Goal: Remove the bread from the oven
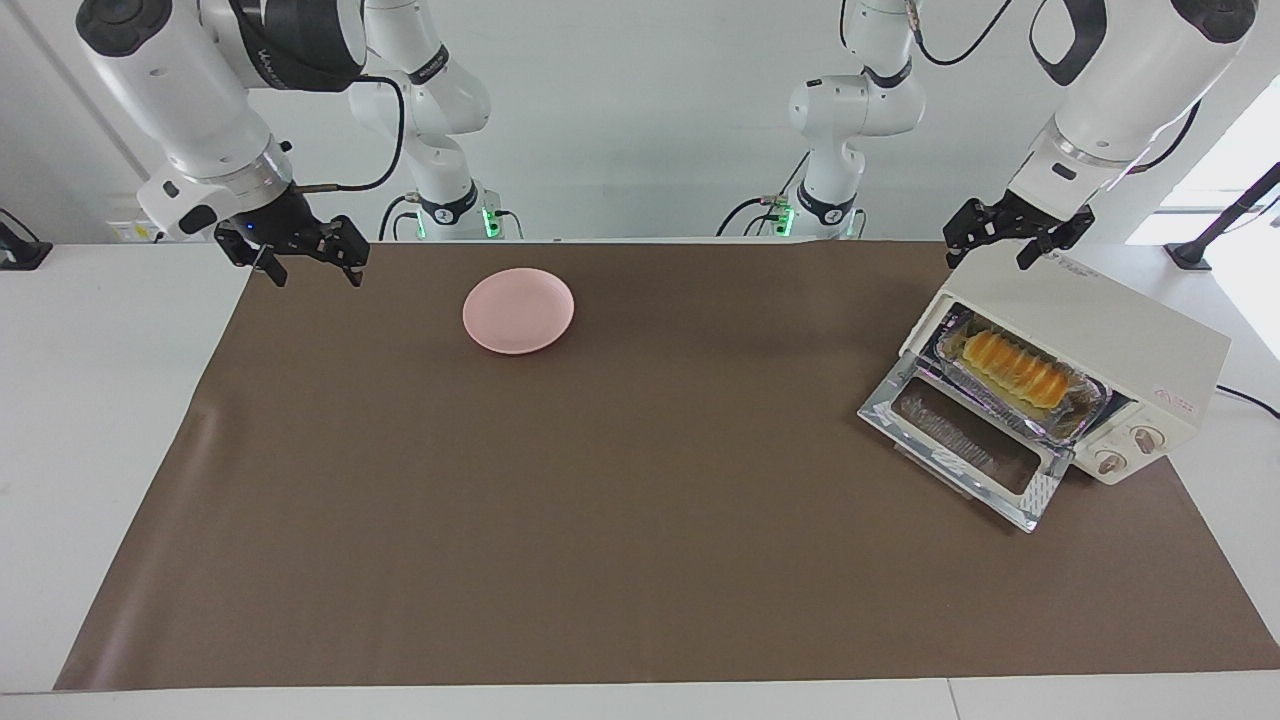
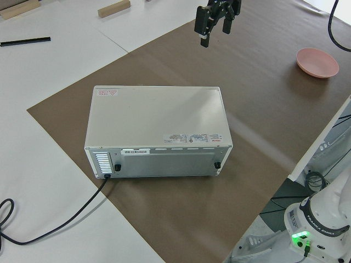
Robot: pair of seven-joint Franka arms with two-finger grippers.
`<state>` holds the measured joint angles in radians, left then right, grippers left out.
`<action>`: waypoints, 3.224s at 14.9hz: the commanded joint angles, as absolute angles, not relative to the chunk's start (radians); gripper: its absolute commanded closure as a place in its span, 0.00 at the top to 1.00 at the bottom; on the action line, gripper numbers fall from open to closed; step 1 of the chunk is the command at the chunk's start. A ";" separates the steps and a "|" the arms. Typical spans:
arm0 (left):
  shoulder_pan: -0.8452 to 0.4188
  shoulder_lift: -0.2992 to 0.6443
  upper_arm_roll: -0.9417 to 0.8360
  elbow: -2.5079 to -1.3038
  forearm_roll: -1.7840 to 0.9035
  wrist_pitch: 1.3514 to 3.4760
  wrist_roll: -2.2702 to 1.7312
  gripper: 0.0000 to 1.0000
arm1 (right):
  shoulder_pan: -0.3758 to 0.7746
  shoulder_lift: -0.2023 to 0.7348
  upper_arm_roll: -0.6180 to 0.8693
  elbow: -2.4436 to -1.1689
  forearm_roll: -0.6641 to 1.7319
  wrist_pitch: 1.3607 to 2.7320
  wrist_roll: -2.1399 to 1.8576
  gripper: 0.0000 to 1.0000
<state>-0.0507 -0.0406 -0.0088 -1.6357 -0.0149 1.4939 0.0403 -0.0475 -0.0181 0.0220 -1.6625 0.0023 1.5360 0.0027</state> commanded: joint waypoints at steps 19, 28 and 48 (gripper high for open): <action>-0.087 0.032 -0.017 -1.600 0.086 1.563 -0.092 1.00 | -0.060 -0.025 0.034 -1.671 -0.011 1.531 0.009 1.00; -0.072 0.330 -0.003 -1.463 0.186 1.710 -0.618 1.00 | -0.060 -0.025 0.034 -1.671 -0.011 1.531 0.009 1.00; -0.054 0.250 0.015 -1.865 0.328 2.010 -0.801 0.00 | -0.060 -0.025 0.034 -1.671 -0.012 1.531 0.009 1.00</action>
